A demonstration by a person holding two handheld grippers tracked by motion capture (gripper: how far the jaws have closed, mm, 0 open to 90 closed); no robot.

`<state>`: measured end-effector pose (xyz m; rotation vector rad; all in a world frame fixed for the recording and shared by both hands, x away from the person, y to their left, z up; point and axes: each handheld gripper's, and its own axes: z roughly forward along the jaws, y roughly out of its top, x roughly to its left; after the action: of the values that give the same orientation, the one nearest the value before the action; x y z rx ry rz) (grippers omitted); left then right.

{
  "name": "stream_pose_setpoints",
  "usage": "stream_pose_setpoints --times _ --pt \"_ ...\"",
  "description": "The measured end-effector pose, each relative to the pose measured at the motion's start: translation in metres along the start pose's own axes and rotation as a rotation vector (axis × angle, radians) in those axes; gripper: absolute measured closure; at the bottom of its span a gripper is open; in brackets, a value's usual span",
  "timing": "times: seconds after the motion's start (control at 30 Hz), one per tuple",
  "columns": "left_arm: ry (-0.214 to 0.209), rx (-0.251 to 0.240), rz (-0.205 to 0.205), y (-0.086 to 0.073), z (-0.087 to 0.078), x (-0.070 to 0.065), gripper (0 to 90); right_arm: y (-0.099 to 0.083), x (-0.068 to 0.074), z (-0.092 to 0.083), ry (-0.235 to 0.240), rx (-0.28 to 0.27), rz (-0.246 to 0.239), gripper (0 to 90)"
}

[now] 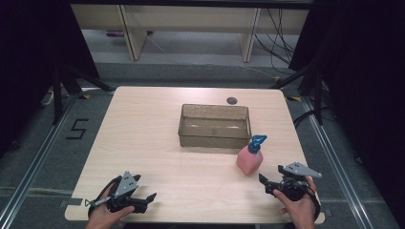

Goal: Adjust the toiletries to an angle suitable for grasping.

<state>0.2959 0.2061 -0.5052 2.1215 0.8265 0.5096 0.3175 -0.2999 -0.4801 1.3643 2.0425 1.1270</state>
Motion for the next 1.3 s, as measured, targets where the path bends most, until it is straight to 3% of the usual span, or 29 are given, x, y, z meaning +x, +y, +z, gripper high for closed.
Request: stream_pose_setpoints --times 0.03,0.13,0.37,0.4,0.47,0.5,0.57,0.7,0.8,0.93,1.13,1.17,1.23,1.27,1.3 --pt "0.000 0.000 -0.003 0.000 0.000 0.000 15.0 0.000 0.004 -0.001 0.003 0.014 0.043 15.7" --pt "0.000 0.000 -0.003 0.000 0.000 0.000 15.0 0.001 0.001 -0.001 0.012 -0.004 -0.005 15.7" --pt "0.000 -0.001 -0.002 0.000 0.000 0.000 15.0 0.001 0.002 0.001 0.034 -0.032 -0.008 15.7" --pt "0.004 0.001 0.007 0.000 0.000 0.001 15.0 0.001 0.003 0.001 0.047 -0.024 -0.001 15.7" --pt "0.008 -0.003 0.021 0.001 0.000 0.002 15.0 0.001 0.004 0.002 0.022 -0.025 0.001 16.0" --pt "0.007 -0.002 0.019 0.001 0.000 0.001 15.0 0.001 0.006 0.000 0.043 -0.024 0.025 16.0" --pt "0.000 -0.001 0.000 0.000 0.000 0.000 15.0 0.002 0.003 -0.001 0.025 -0.037 -0.021 16.1" --pt "0.008 -0.003 0.021 0.001 0.000 0.002 15.0 0.002 0.003 -0.001 0.026 -0.047 -0.026 16.2" --pt "0.000 -0.001 -0.002 0.000 0.000 0.000 15.0 0.003 0.004 -0.002 0.028 -0.047 -0.025 16.5" --pt "0.005 -0.004 0.008 0.000 0.000 0.001 15.0 0.003 0.004 -0.001 0.038 -0.054 -0.026 16.6" --pt "0.000 -0.007 -0.012 0.000 0.001 -0.001 15.0 0.004 0.006 0.000 0.055 -0.056 -0.035 16.9" --pt "0.000 0.000 -0.003 0.000 0.000 0.000 15.0 0.004 0.009 0.000 0.064 -0.054 -0.005 16.9" --pt "0.005 -0.003 -0.013 0.000 0.001 -0.001 15.0 0.006 0.008 0.000 0.059 -0.060 -0.035 16.9" --pt "0.005 -0.004 -0.009 0.000 0.001 -0.001 15.0 0.005 0.011 0.001 0.075 -0.057 0.007 16.9" --pt "0.005 -0.003 -0.013 0.000 0.001 -0.002 15.0 0.006 0.009 0.001 0.070 -0.064 -0.029 16.9"
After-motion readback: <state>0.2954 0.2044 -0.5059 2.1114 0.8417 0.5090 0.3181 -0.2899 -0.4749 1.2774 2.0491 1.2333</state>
